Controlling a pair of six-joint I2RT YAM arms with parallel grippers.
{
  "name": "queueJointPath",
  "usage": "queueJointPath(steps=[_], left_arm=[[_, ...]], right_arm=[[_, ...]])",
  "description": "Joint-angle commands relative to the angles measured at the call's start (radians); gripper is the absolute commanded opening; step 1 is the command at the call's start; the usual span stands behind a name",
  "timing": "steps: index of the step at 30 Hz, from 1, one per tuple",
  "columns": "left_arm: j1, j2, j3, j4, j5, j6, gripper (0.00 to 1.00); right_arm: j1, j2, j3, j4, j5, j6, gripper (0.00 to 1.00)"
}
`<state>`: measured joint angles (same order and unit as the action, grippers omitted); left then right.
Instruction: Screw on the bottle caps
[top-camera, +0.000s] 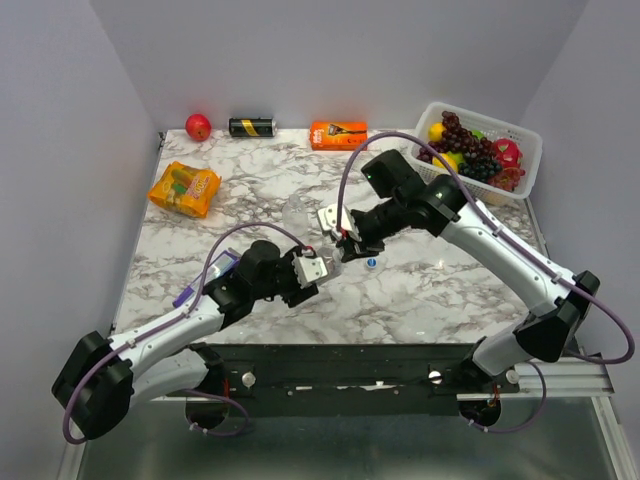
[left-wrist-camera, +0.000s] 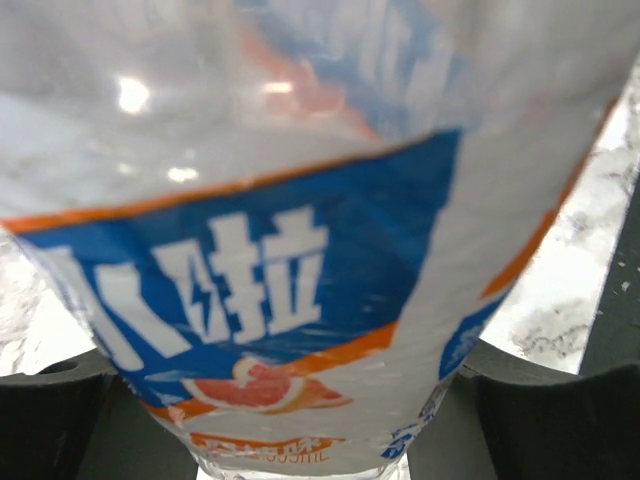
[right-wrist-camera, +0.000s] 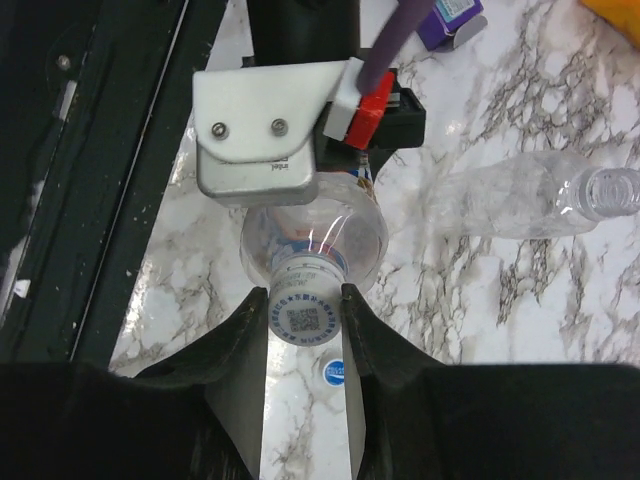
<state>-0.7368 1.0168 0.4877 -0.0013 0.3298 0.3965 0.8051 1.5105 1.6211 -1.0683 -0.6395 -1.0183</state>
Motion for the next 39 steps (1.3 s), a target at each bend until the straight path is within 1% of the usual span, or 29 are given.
queueJointPath(steps=[1, 3, 4, 5, 6, 8, 9, 12, 13, 14, 15, 18, 21, 22, 23, 24, 25, 26, 27, 28, 29, 30, 31, 32, 33, 34, 36, 37, 39], left_arm=[[-0.009, -0.057, 0.019, 0.267, -0.095, -0.085, 0.0], [-0.009, -0.06, 0.022, 0.277, -0.17, -0.119, 0.0], [-0.009, -0.061, 0.025, 0.287, -0.188, -0.13, 0.0], [-0.009, -0.063, 0.026, 0.287, -0.225, -0.137, 0.0], [-0.013, -0.063, 0.028, 0.29, -0.247, -0.14, 0.0], [-0.015, -0.064, 0.026, 0.296, -0.27, -0.13, 0.0], [-0.021, -0.063, 0.029, 0.296, -0.306, -0.111, 0.0], [-0.024, -0.041, 0.048, 0.265, -0.403, -0.102, 0.0], [-0.026, -0.028, 0.058, 0.245, -0.428, -0.104, 0.0], [-0.026, -0.021, 0.063, 0.236, -0.449, -0.105, 0.0], [-0.026, -0.015, 0.066, 0.228, -0.471, -0.104, 0.0], [-0.024, -0.003, 0.069, 0.196, -0.499, -0.11, 0.0], [-0.026, 0.011, 0.068, 0.141, -0.45, -0.11, 0.0], [-0.024, 0.011, 0.063, 0.121, -0.43, -0.113, 0.0], [-0.024, 0.009, 0.06, 0.11, -0.375, -0.111, 0.0], [-0.024, 0.011, 0.058, 0.098, -0.341, -0.104, 0.0], [-0.026, 0.012, 0.055, 0.074, -0.29, -0.093, 0.0], [-0.026, 0.014, 0.055, 0.058, -0.217, -0.064, 0.0], [-0.024, 0.014, 0.055, 0.044, -0.186, -0.05, 0.0], [-0.021, 0.016, 0.055, 0.023, -0.154, -0.041, 0.0], [-0.018, 0.016, 0.058, 0.005, -0.102, -0.018, 0.0], [-0.012, 0.014, 0.063, -0.006, -0.031, 0.031, 0.0], [-0.007, 0.017, 0.078, -0.063, 0.016, 0.054, 0.0], [-0.007, 0.02, 0.089, -0.09, 0.044, 0.085, 0.0], [-0.006, 0.022, 0.098, -0.107, 0.073, 0.106, 0.0], [-0.004, 0.025, 0.112, -0.136, 0.086, 0.125, 0.0], [-0.004, 0.028, 0.127, -0.169, 0.112, 0.159, 0.0], [-0.006, 0.029, 0.138, -0.187, 0.124, 0.177, 0.0], [-0.006, 0.031, 0.146, -0.197, 0.129, 0.191, 0.0]], right_arm=[[-0.021, 0.073, 0.028, 0.116, 0.026, 0.324, 0.08], [-0.033, 0.103, 0.075, 0.11, 0.018, 0.41, 0.06], [-0.049, 0.14, 0.097, 0.107, 0.012, 0.508, 0.04], [-0.059, 0.16, 0.138, 0.099, -0.002, 0.555, 0.03], [-0.07, 0.181, 0.166, 0.072, -0.049, 0.646, 0.03], [-0.101, 0.255, 0.218, 0.036, -0.109, 0.728, 0.02], [-0.107, 0.267, 0.214, 0.034, -0.159, 0.812, 0.02], [-0.118, 0.274, 0.174, 0.056, -0.183, 0.934, 0.01], [-0.122, 0.278, 0.158, 0.057, -0.177, 1.052, 0.01], [-0.124, 0.278, 0.145, 0.059, -0.151, 1.114, 0.0], [-0.122, 0.269, 0.132, 0.057, -0.097, 1.153, 0.01], [-0.116, 0.284, 0.15, 0.045, -0.042, 1.231, 0.01], [-0.159, 0.295, 0.299, 0.079, -0.08, 1.173, 0.1], [-0.199, 0.307, 0.354, 0.077, -0.084, 1.122, 0.21], [-0.217, 0.316, 0.487, 0.068, -0.088, 1.074, 0.27], [-0.234, 0.324, 0.541, 0.035, -0.1, 1.03, 0.3], [-0.257, 0.318, 0.589, 0.018, -0.117, 0.877, 0.37], [-0.262, 0.304, 0.612, -0.004, -0.141, 0.783, 0.39], [-0.264, 0.283, 0.593, -0.065, -0.191, 0.667, 0.42], [-0.262, 0.248, 0.553, -0.087, -0.213, 0.438, 0.48], [-0.262, 0.172, 0.501, -0.102, -0.227, 0.337, 0.5], [-0.261, 0.125, 0.377, -0.128, -0.242, 0.242, 0.53], [-0.254, 0.087, 0.326, -0.14, -0.242, 0.084, 0.57], [-0.244, 0.02, 0.269, -0.154, -0.235, 0.011, 0.59], [-0.227, -0.004, 0.2, -0.186, -0.195, -0.053, 0.59], [-0.186, -0.024, 0.166, -0.205, -0.171, -0.171, 0.6], [-0.144, -0.076, 0.111, -0.216, -0.105, -0.244, 0.61], [-0.111, -0.093, 0.055, -0.178, -0.088, -0.252, 0.61], [-0.083, -0.119, 0.014, -0.139, -0.054, -0.267, 0.62]])
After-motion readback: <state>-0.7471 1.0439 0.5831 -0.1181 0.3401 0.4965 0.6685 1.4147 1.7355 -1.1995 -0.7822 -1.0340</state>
